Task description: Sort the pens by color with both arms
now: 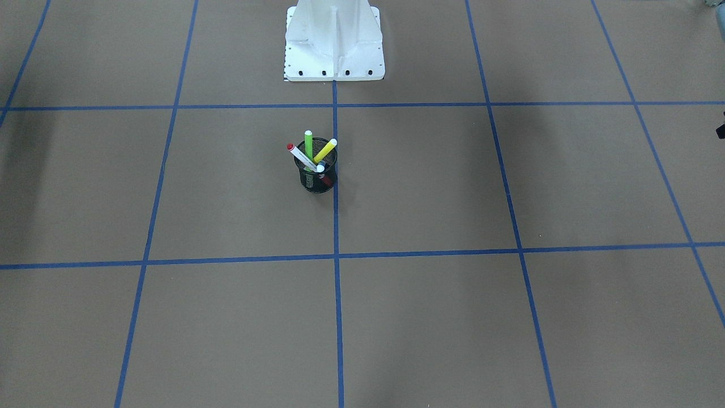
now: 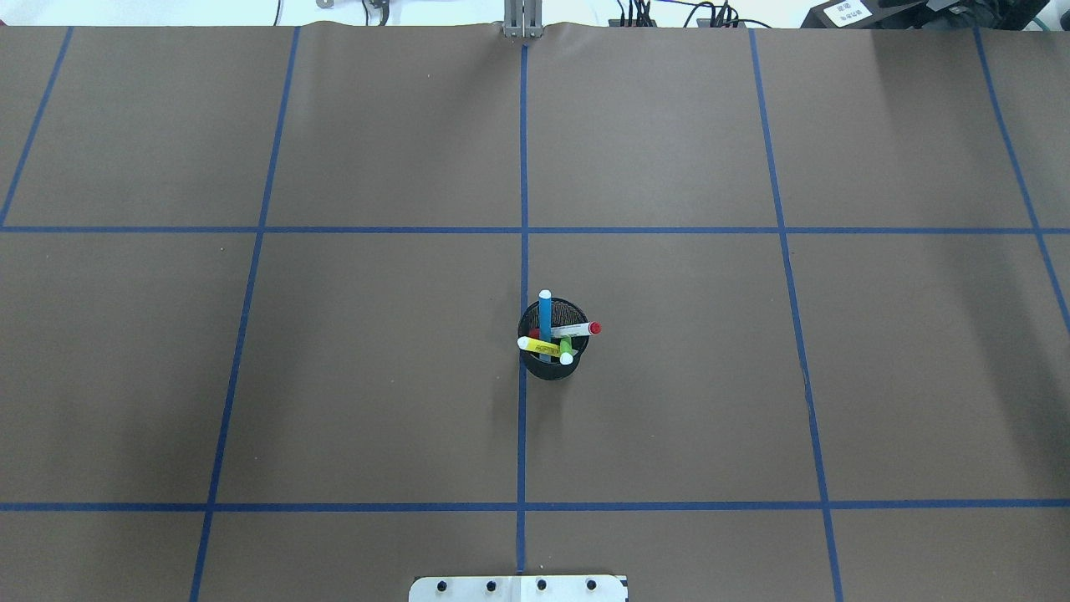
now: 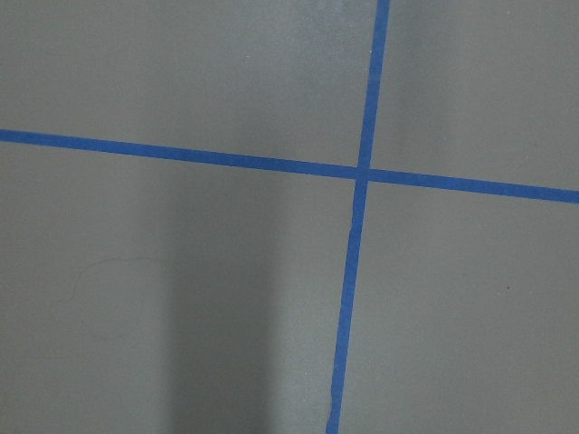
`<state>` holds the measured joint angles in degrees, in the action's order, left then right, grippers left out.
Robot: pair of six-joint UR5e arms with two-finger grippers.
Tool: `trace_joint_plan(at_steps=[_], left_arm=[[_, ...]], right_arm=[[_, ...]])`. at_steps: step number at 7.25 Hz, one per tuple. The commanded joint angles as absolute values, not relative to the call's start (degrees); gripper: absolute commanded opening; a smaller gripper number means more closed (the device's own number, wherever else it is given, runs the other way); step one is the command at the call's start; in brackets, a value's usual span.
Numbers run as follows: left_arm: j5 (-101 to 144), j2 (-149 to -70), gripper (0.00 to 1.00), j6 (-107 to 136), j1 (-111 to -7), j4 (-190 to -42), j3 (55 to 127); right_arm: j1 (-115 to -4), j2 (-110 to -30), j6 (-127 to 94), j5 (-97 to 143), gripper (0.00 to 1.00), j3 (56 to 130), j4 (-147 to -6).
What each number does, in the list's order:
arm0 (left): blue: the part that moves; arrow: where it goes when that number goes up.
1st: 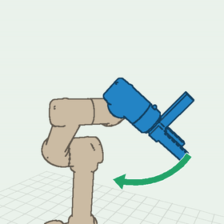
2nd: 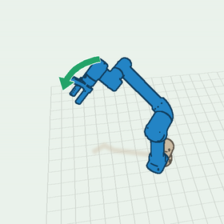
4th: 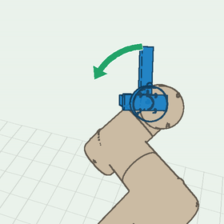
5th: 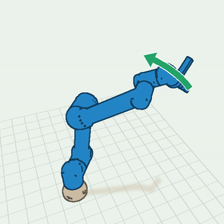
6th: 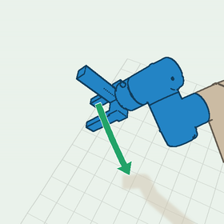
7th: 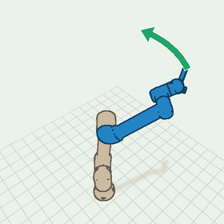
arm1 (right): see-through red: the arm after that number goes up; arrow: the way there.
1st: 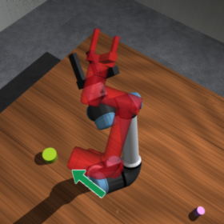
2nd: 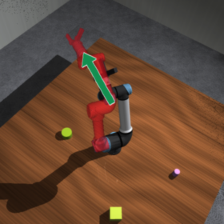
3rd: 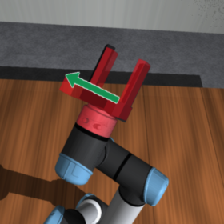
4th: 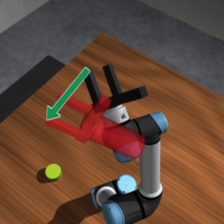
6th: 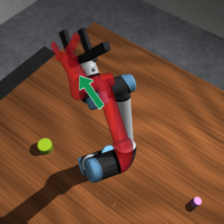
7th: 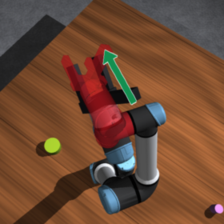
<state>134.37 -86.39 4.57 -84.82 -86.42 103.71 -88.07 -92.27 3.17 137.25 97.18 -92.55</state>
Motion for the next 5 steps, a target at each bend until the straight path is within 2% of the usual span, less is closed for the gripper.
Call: trace_joint_plan(at_steps=[1, 5], left_arm=[[134.38, -86.22, 1.00, 4.57, -84.81, -86.57, 103.97], [134.74, -86.05, 1.00, 4.57, -84.81, -86.66, 104.06]], right_arm=[[-88.07, -92.29, 3.16, 137.46, 0.99, 97.12, -92.55], [-88.07, -92.29, 3.16, 137.46, 0.99, 97.12, -92.55]])
